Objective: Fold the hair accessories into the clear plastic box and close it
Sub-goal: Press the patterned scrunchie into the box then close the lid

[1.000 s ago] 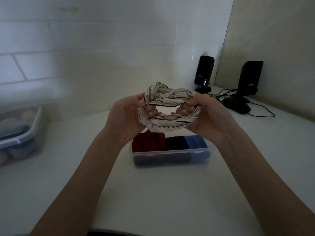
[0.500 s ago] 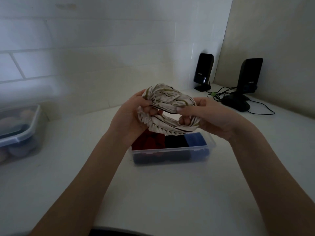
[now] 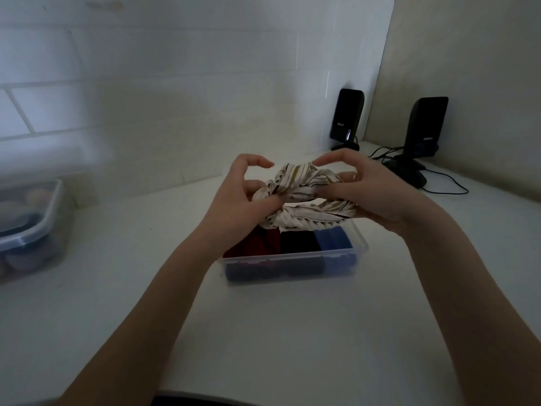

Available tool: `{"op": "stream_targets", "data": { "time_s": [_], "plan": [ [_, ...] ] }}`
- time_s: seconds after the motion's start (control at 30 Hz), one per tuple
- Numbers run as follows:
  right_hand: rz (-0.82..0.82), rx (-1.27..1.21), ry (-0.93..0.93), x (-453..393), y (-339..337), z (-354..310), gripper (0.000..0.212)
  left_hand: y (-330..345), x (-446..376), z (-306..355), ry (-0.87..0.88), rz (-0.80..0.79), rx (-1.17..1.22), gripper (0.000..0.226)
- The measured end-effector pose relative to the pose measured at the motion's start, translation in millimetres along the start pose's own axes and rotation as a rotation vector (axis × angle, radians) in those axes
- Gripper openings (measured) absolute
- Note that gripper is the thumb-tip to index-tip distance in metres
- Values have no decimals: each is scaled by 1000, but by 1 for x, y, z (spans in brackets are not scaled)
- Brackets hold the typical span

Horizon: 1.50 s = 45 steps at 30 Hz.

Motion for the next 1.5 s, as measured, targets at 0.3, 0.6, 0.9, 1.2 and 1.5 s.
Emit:
{"op": "stream_targets", "data": {
  "time_s": [0.3, 0.6, 0.9, 1.2, 1.5],
  "plan": [
    [17, 463, 5, -3, -7, 4, 13, 0, 5, 7, 255, -84, -348, 38],
    [15, 779, -37, -5, 0, 12, 16, 8, 6, 5, 353, -155, -710, 32],
    [82, 1072, -106, -5, 10, 15, 13, 9, 4, 1, 390, -185, -1022, 34],
    [-42, 1076, -188, -10, 15, 17, 12, 12, 6, -2, 356, -237, -1143, 40],
    [-255, 915, -59, -2, 8, 12, 44, 6, 1, -4, 170, -390, -1018, 52]
  ]
}}
Point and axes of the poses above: each hand's wrist, its own x-axis away from the middle knuckle, its own y-axis out of the palm, z = x × y, the point moved 2 cm from there along -x, towards the middle knuckle, and after that the axes turned 11 degrees about -x, right-handed, at the moved point
